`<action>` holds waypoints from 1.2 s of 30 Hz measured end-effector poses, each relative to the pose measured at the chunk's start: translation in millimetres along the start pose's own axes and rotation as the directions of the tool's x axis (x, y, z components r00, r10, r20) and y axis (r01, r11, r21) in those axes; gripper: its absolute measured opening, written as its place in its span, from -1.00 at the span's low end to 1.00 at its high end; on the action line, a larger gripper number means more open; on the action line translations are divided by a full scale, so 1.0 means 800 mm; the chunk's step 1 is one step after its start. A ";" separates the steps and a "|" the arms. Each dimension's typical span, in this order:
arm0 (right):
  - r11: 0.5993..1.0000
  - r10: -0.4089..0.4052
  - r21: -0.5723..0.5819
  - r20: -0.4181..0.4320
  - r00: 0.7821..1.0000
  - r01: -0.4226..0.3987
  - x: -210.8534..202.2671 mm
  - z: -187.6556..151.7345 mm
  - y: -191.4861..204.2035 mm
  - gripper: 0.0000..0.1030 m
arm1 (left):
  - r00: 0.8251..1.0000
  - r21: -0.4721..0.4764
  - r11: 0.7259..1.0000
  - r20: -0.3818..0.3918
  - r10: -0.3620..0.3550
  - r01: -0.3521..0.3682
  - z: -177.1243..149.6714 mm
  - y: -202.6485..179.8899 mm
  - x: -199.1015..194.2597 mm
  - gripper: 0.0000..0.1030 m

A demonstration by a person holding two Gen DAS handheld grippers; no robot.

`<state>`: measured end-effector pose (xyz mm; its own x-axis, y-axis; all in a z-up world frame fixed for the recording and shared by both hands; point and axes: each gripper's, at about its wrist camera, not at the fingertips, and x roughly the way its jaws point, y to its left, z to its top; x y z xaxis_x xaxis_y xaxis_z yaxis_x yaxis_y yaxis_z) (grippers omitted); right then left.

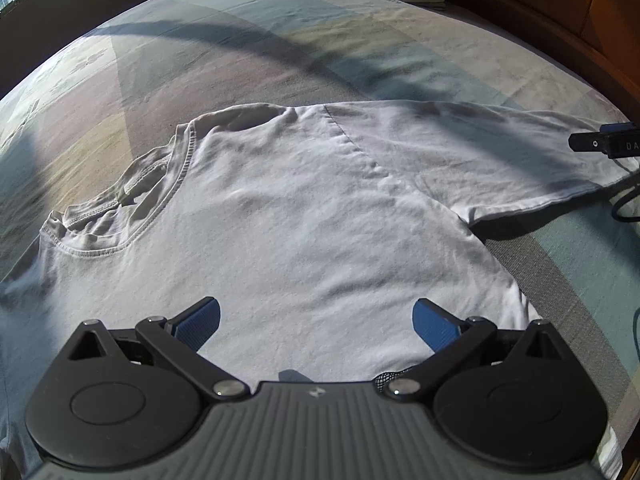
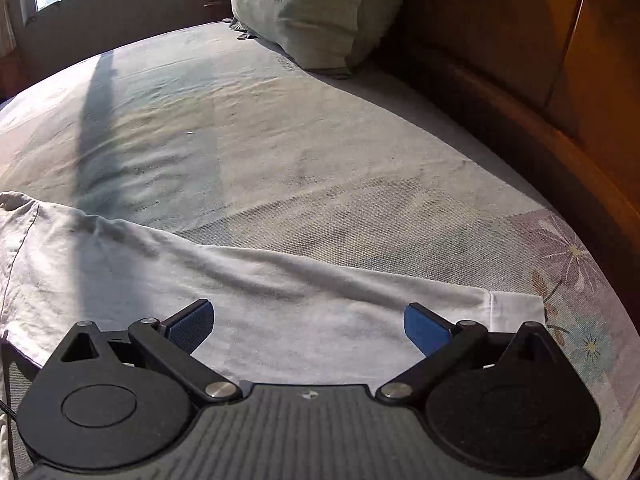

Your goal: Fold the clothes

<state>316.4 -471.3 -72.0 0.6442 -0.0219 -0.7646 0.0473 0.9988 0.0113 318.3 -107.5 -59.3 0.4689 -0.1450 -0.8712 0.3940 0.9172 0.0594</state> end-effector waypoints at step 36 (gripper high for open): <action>0.730 0.354 -0.501 -0.306 0.884 -0.466 -0.099 -0.133 0.324 1.00 | 0.991 -0.039 0.991 -0.025 -0.130 0.129 -0.203 0.112 -0.065 0.99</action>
<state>196.8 -206.5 -77.2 0.3526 0.3478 -0.8687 -0.6478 0.7607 0.0416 200.4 42.5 -87.6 0.3935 -0.2535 -0.8837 0.4204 0.9045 -0.0722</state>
